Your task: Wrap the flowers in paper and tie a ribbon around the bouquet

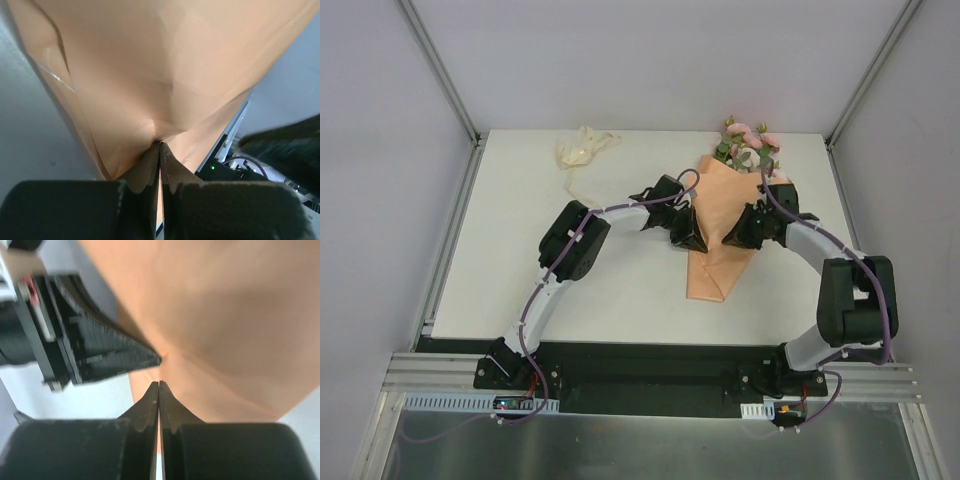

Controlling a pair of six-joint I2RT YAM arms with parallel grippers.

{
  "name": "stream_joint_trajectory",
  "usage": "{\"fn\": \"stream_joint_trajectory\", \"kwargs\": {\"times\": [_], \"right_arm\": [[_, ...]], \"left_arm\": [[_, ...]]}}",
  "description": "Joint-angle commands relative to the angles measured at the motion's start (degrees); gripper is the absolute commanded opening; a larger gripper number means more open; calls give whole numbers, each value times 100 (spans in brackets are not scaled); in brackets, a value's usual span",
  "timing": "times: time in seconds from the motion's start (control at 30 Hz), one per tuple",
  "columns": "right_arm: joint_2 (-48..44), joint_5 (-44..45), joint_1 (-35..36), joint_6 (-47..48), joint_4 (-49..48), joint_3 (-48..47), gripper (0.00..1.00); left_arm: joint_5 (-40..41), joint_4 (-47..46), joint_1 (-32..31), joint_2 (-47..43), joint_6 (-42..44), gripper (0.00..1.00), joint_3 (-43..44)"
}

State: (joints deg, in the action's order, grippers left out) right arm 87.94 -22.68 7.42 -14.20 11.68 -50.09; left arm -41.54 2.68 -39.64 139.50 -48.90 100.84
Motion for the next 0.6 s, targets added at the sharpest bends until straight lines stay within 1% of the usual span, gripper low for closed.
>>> {"fn": "stream_joint_trajectory", "kwargs": {"times": [0.0, 0.13, 0.17, 0.2, 0.27, 0.37, 0.4, 0.57], "right_arm": [[556, 79, -530, 189, 291, -800, 1], [1312, -228, -1092, 136, 291, -1538, 1], [1635, -272, -1154, 136, 291, -1687, 1], [1778, -333, -1286, 145, 334, -2028, 1], [2181, -325, -1409, 154, 448, -2329, 1], [2525, -229, -1612, 303, 536, -2900, 1], [2822, -185, -1717, 347, 624, -3258, 1], [3571, -194, -2069, 365, 861, -4227, 1]], "left_arm": [[216, 207, 9, -2, 101, 0, -187], [252, 207, 26, 51, 57, 0, -258], [243, 207, 26, 68, 30, 0, -258], [243, 207, 26, 94, -22, 0, -258], [225, 207, 52, 121, -75, 0, -266], [190, 216, 61, 121, -137, 0, -284], [173, 224, 61, 121, -146, 0, -301], [111, 225, 53, 104, -172, 0, -266]]}}
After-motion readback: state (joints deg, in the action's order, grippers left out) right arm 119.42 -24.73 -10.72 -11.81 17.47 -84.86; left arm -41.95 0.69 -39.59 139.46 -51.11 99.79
